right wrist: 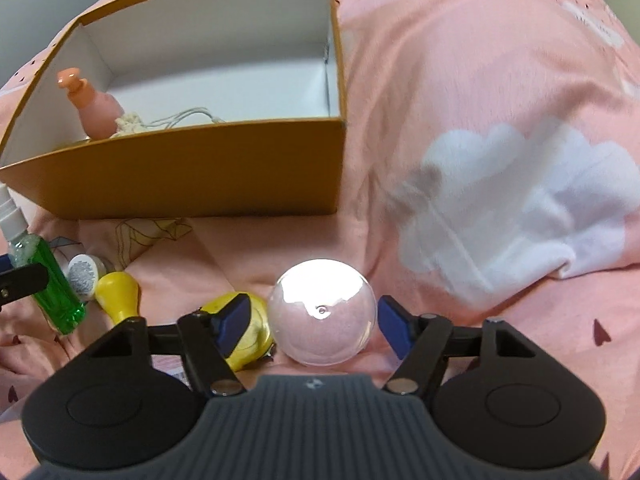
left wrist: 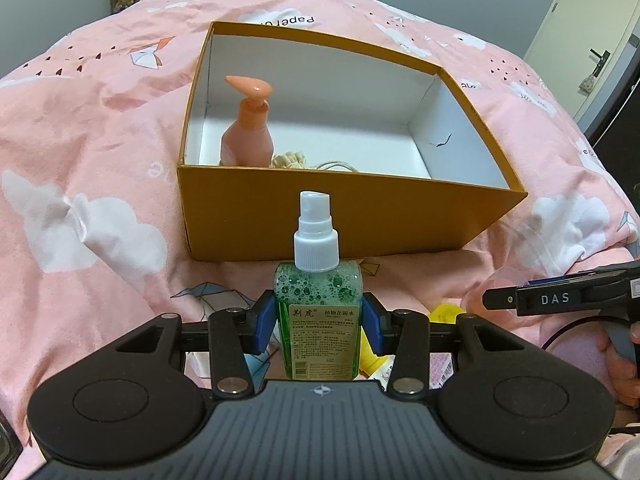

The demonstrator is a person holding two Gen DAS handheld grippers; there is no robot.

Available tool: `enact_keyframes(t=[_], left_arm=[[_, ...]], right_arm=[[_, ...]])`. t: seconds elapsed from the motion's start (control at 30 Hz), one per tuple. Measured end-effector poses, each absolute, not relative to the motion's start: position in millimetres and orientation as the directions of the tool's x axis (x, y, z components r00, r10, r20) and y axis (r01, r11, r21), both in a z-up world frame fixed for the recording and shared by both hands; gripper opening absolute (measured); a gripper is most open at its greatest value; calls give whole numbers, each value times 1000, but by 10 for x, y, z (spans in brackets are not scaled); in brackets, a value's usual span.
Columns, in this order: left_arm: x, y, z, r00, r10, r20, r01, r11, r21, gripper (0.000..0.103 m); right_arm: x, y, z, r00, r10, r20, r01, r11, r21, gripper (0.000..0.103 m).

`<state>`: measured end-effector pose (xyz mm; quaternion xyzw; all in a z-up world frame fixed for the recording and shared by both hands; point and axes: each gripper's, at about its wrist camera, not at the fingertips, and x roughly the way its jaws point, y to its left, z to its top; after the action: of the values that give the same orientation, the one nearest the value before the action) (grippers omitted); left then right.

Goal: Organize rigid objects
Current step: 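Grasp the green spray bottle with the left tool while the right tool grasps the clear dome jar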

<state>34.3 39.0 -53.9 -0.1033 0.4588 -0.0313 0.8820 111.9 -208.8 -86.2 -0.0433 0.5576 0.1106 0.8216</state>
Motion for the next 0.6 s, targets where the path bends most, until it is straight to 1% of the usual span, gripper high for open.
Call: enact_keyframes(t=[0.03,0.07,0.27,0.43,0.6], left_arm=[[351,384,-545,575,-150,-804,-39,977,-210,51],[356,380,-551,573,-150,-806,-39,977,-210,51],[357,372,-521,580,-150,-800,-35,977,-209,51],[358,380,-412,616,-165,-770,-25,973,-228,51],[408,378,-205,666,-178,-724,-7,970,-245,51]], right_arm=[[1139,-2106,-892,347,131,-929,-221,974,55,65],[1155,-2113,-917,341,133,-931,-215,975,60,61],[1132,-2170,-883,347,143,-927,-214,974,70,60],[1075,-2151,-662,398,170,-901,-237,968,78,60],[1015,-2055,-310,456,238,-858,-320,943,91,60]])
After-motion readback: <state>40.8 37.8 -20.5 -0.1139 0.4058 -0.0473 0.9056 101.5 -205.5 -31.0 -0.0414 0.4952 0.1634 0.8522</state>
